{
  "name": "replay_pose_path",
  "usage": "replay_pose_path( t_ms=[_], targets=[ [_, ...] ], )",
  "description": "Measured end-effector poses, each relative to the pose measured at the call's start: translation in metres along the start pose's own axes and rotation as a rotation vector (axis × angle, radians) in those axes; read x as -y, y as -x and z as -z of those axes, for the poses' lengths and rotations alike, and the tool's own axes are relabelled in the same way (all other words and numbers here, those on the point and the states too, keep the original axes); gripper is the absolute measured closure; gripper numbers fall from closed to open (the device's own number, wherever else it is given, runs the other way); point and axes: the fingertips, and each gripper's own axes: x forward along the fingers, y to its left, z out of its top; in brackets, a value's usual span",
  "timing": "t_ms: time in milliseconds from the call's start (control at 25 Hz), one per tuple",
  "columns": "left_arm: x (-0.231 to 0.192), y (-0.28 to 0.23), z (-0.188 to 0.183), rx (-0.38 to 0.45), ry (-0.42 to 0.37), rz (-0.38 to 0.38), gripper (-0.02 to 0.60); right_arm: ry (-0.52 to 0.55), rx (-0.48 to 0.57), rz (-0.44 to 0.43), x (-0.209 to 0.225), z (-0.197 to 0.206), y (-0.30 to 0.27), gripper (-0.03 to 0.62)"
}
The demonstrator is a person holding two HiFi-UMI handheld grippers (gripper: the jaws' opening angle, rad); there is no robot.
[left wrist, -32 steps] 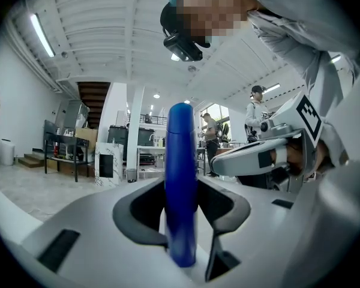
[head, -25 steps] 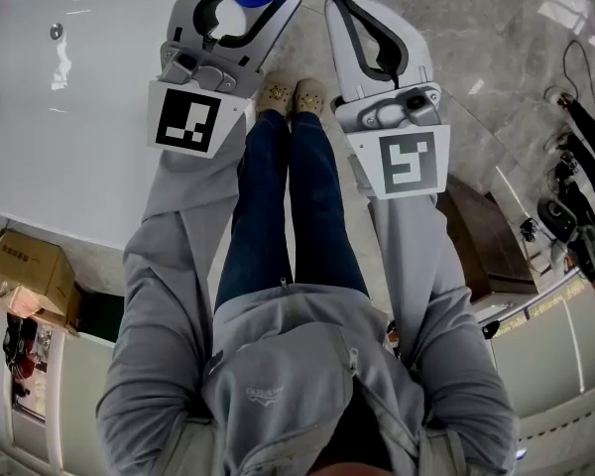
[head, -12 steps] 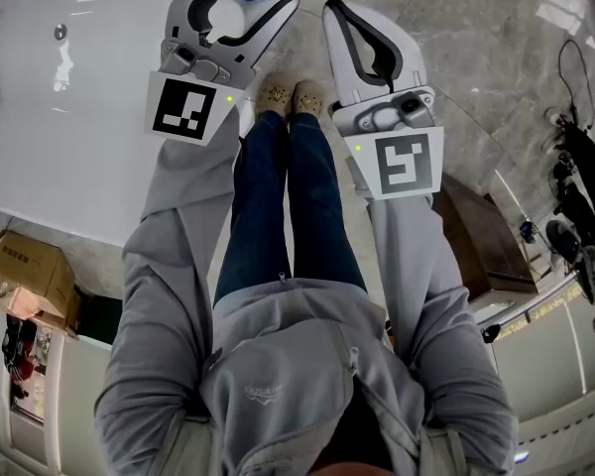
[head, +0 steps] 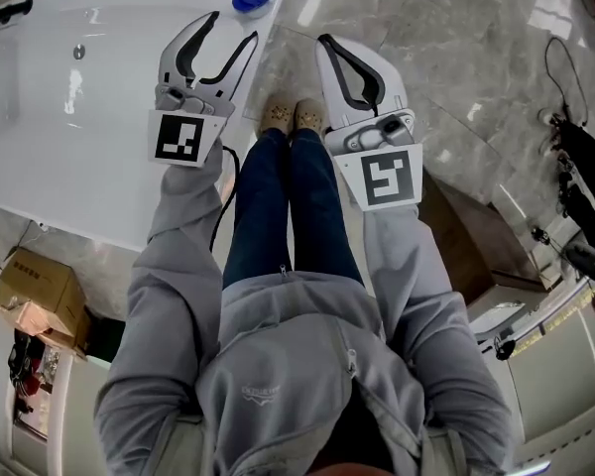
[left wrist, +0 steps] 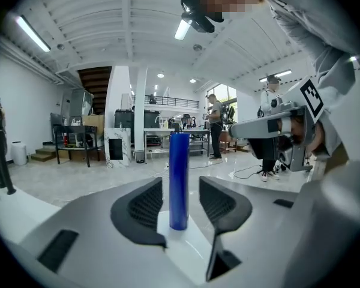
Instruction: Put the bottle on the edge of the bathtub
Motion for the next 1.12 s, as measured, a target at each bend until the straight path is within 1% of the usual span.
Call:
replay_pose_path(
  t_ms=[40,80,120,240,320,400,600,840,1000,1120],
  targets=[
    [0.001,0.004,-0.008,0.007,-0.007,-0.006,0.445,0.002,0.007,0.01,0.0,-0.006,0.002,0.591],
    [0.002,0.009,-0.017,0.015,-0.014,-0.01,0.499,0.003,0.015,0.021,0.0,-0.012,0.005,0.591],
    [0.005,0.013,-0.027,0.021,-0.016,-0.01,0.527,0.004,0.022,0.03,0.0,-0.02,0.009,0.591],
    [0.018,0.027,-0.062,0.026,0.0,0.02,0.574,0.009,0.037,0.052,-0.003,-0.045,0.025,0.591],
    [0.03,0.036,-0.088,0.036,0.005,0.058,0.575,0.019,0.051,0.063,-0.006,-0.064,0.038,0.59],
    [0.04,0.043,-0.114,0.057,-0.007,0.082,0.575,0.038,0.068,0.073,-0.007,-0.082,0.049,0.591],
    [0.062,0.065,-0.177,0.098,-0.027,0.092,0.575,0.086,0.1,0.109,-0.009,-0.13,0.082,0.591],
    [0.096,0.096,-0.257,0.17,-0.025,0.094,0.575,0.093,0.149,0.188,-0.009,-0.197,0.132,0.591],
    [0.12,0.105,-0.304,0.214,-0.056,0.119,0.575,0.104,0.195,0.237,-0.008,-0.242,0.162,0.591],
    [0.134,0.112,-0.334,0.247,-0.042,0.124,0.575,0.128,0.205,0.29,-0.01,-0.265,0.181,0.591]
  ],
)
